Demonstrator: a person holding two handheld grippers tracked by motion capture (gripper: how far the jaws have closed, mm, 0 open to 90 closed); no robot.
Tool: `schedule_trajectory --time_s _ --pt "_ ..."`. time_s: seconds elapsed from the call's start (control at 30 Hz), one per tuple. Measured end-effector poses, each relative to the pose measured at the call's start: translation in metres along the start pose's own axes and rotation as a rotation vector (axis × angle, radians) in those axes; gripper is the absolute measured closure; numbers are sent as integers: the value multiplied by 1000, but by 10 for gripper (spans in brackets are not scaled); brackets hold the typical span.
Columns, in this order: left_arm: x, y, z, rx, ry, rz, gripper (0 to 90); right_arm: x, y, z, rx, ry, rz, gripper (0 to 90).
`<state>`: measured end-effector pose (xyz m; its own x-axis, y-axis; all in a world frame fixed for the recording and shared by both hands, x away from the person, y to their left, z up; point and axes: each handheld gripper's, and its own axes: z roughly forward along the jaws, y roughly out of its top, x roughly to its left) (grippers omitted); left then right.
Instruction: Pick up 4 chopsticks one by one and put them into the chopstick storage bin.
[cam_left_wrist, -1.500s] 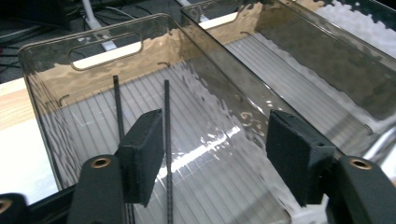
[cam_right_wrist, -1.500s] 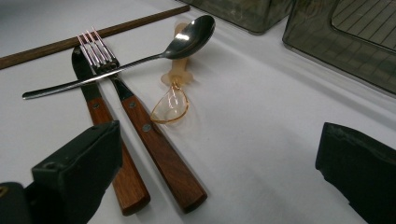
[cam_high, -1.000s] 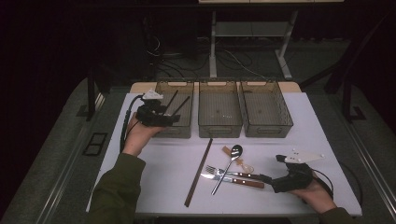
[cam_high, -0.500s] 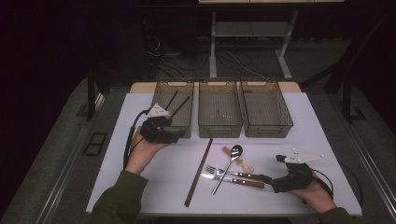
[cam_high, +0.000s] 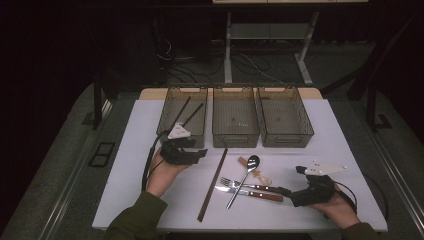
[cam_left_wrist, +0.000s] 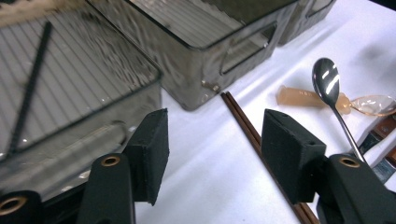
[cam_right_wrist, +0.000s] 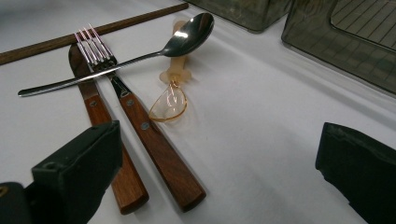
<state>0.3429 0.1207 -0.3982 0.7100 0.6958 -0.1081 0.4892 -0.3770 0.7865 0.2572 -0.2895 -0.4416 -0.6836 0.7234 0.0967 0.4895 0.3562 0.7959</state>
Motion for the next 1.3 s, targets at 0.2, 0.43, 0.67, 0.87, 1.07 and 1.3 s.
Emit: schedule_trajectory --time_s 0.2,0.43,0.67,0.87,1.07,1.3 --pt "-5 -3 11 29 -20 -13 484 0 0 1 2 -1 -5 8" --pt "-11 -1 23 64 -47 0 569 0 0 1 2 -2 -2 8" --pt "-16 3 34 67 -57 -8 610 0 0 1 5 -2 -2 8" --pt "-20 6 47 93 -75 1 647 -1 0 1 6 -4 -1 8" --pt "-23 9 62 109 -79 -11 669 -1 0 1 7 -5 -1 8" --pt "-24 12 78 128 -62 -10 679 -1 0 1 4 -2 1 8"
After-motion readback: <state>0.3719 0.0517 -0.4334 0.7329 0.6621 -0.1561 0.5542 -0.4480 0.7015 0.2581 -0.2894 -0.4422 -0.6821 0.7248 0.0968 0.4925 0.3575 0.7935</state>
